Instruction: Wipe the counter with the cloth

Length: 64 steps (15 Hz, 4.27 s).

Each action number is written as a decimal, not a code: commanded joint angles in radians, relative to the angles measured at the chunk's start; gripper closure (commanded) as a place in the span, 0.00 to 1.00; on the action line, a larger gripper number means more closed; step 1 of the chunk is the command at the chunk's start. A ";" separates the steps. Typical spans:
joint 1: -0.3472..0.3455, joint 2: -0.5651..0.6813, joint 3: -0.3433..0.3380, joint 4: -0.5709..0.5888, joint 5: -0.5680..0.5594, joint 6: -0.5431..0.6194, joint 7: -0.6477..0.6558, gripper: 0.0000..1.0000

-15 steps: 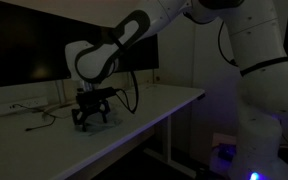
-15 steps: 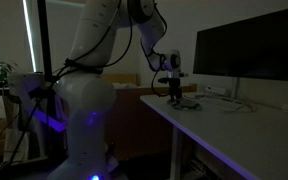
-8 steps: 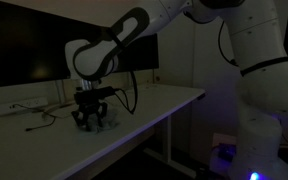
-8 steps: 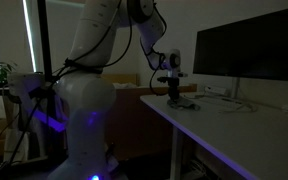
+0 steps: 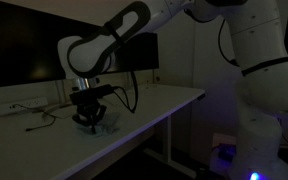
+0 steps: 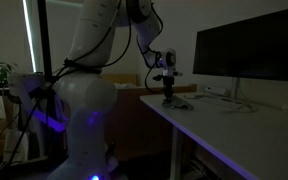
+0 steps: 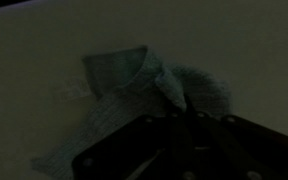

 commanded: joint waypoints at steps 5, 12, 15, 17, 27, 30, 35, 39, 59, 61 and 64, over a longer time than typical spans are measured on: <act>0.134 0.069 0.065 0.107 -0.019 -0.090 0.102 0.91; 0.226 0.188 0.052 0.295 -0.111 -0.090 0.156 0.91; 0.250 0.237 0.043 0.392 -0.132 -0.110 0.144 0.92; 0.251 0.245 0.042 0.427 -0.113 -0.131 0.133 0.92; 0.160 0.142 -0.006 0.328 -0.072 -0.194 0.122 0.92; 0.122 0.106 -0.006 0.267 -0.044 -0.199 0.121 0.92; 0.065 0.052 -0.010 0.164 0.001 -0.191 0.112 0.92; 0.024 0.012 -0.021 0.103 0.023 -0.173 0.105 0.92; -0.188 -0.252 -0.128 -0.130 0.010 -0.180 -0.040 0.91; -0.219 -0.290 -0.149 -0.156 0.021 -0.181 -0.074 0.92; -0.270 -0.332 -0.184 -0.184 0.021 -0.210 -0.166 0.92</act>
